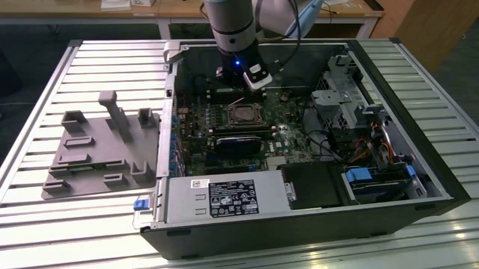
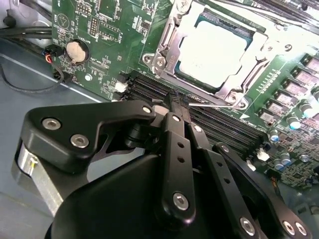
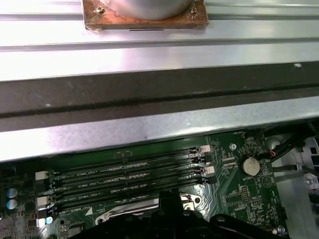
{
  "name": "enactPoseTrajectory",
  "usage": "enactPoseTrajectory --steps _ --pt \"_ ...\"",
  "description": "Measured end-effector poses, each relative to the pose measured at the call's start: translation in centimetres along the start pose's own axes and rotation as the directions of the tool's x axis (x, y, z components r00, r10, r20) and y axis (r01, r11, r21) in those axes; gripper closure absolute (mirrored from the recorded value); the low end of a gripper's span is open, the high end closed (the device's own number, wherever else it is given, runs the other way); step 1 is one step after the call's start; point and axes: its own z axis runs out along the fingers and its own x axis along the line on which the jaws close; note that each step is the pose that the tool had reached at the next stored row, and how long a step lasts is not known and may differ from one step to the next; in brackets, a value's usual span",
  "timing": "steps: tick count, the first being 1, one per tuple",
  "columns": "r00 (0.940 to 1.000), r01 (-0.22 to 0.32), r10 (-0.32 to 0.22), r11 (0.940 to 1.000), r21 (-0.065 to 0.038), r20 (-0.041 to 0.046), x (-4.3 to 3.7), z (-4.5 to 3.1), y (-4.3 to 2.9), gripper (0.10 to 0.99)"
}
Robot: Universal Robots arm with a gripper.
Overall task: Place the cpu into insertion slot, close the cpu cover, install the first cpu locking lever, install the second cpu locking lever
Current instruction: 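Install the first cpu locking lever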
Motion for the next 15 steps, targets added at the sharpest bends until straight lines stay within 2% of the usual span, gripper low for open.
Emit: enactPoseTrajectory --steps 9,11,15 --pt "0.9999 -0.007 0.007 0.9998 0.019 0.0074 0.23 0.24 0.52 0.984" --pt "0.9998 -0.013 0.012 0.9997 0.021 0.0149 0.28 0.29 0.5 0.984" --pt "0.9991 -0.022 0.021 0.9995 0.022 0.0375 0.45 0.42 0.47 0.984"
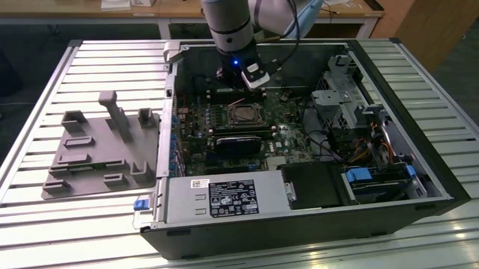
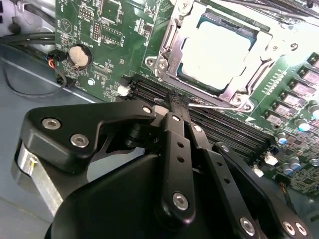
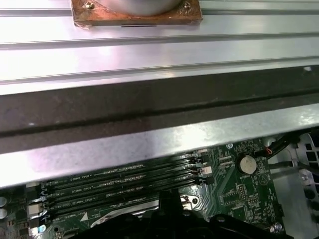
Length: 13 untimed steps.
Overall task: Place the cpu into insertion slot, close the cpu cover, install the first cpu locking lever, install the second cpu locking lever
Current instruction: 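Install the first cpu locking lever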
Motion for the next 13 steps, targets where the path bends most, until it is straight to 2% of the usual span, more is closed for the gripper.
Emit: enactPoseTrajectory --steps 8,13 --pt "0.9998 -0.017 0.017 0.9998 0.005 0.0053 0.36 0.2 0.43 0.984" --pt "0.999 -0.044 0.044 0.9989 0.012 0.0115 0.42 0.36 0.53 0.984"
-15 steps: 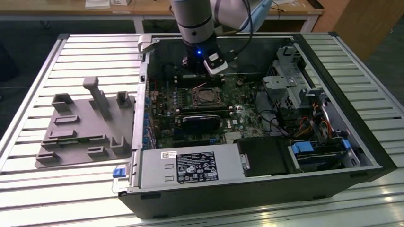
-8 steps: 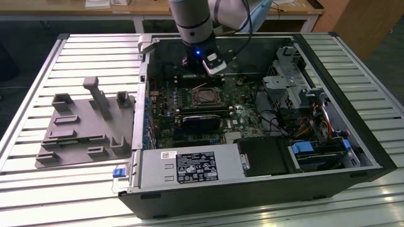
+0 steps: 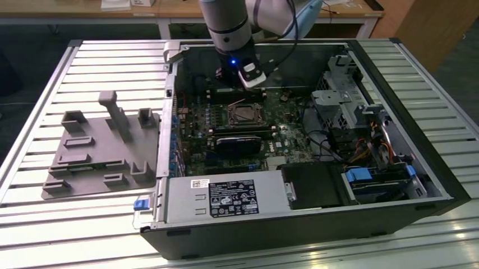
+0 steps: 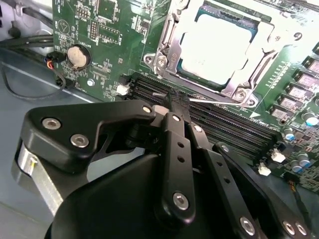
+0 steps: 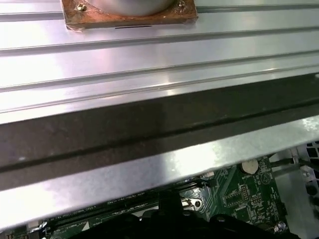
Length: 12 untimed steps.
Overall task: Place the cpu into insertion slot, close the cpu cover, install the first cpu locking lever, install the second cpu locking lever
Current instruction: 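Install the first cpu locking lever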
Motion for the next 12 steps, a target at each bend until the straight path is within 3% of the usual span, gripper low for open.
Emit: enactPoseTrajectory --steps 12 --pt "0.9994 -0.035 0.035 0.9994 0.008 0.0076 0.23 0.45 0.42 0.984"
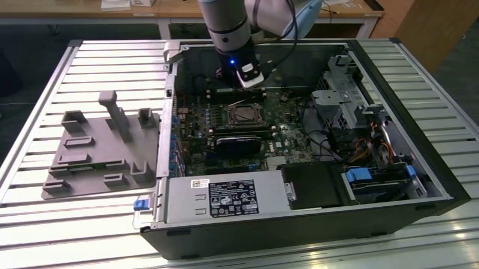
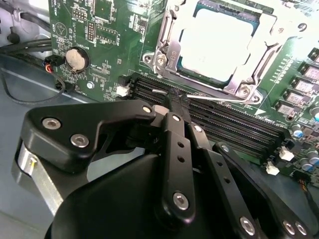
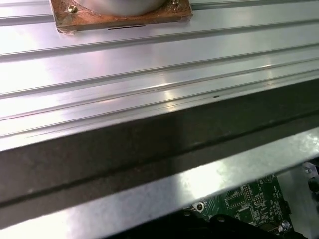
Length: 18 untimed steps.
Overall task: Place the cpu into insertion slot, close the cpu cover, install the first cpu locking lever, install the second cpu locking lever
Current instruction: 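Install the first cpu locking lever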
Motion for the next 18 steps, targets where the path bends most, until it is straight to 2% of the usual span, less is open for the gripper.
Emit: enactPoseTrajectory --steps 18 --pt "0.9996 -0.029 0.029 0.9996 0.007 0.0064 0.18 0.75 -0.16 0.984"
